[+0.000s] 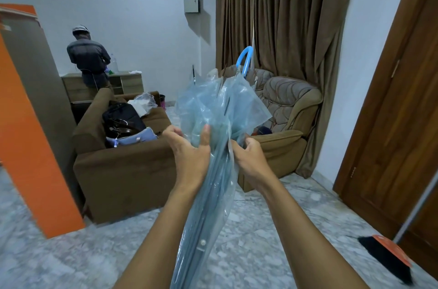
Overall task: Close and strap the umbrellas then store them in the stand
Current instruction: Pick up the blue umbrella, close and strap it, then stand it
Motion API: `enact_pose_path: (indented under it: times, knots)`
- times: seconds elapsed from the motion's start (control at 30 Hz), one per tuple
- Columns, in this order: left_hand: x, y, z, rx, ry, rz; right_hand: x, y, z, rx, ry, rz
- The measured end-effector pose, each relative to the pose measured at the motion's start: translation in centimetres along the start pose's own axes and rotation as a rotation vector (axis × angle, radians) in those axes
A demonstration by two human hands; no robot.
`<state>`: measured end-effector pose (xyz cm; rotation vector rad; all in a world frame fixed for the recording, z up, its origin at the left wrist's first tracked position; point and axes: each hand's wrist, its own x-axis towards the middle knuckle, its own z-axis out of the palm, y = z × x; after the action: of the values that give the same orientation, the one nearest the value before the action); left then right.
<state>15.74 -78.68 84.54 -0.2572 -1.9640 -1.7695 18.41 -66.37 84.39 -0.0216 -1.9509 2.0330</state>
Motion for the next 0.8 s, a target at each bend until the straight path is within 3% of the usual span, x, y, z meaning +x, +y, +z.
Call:
enact_pose_path:
  times: [0.1, 0.17, 0.43, 0.63, 0.8]
  knots:
    - [0.4, -0.4, 0.0, 0.139, 0.095, 0.132, 0.1, 0.2, 0.1, 0.011, -0.004, -0.013]
    - [0.7, -0.5, 0.0, 0.102, 0.061, 0.135, 0.1, 0.2, 0.1, -0.001, 0.009, -0.007]
    - [0.8, 1.2, -0.9, -0.055, -0.369, 0.008, 0.7, 0.1, -0.2, -0.046, 0.044, -0.019]
    - [1.3, 0.7, -1.5, 0.26, -0.657, 0.009, 0.3, -0.1, -0.5, -0.029, -0.002, -0.032]
    - [1.9, 0.1, -2.1, 0.372, -0.735, -0.023, 0.1, -0.2, -0.8, 0.015, -0.037, -0.02]
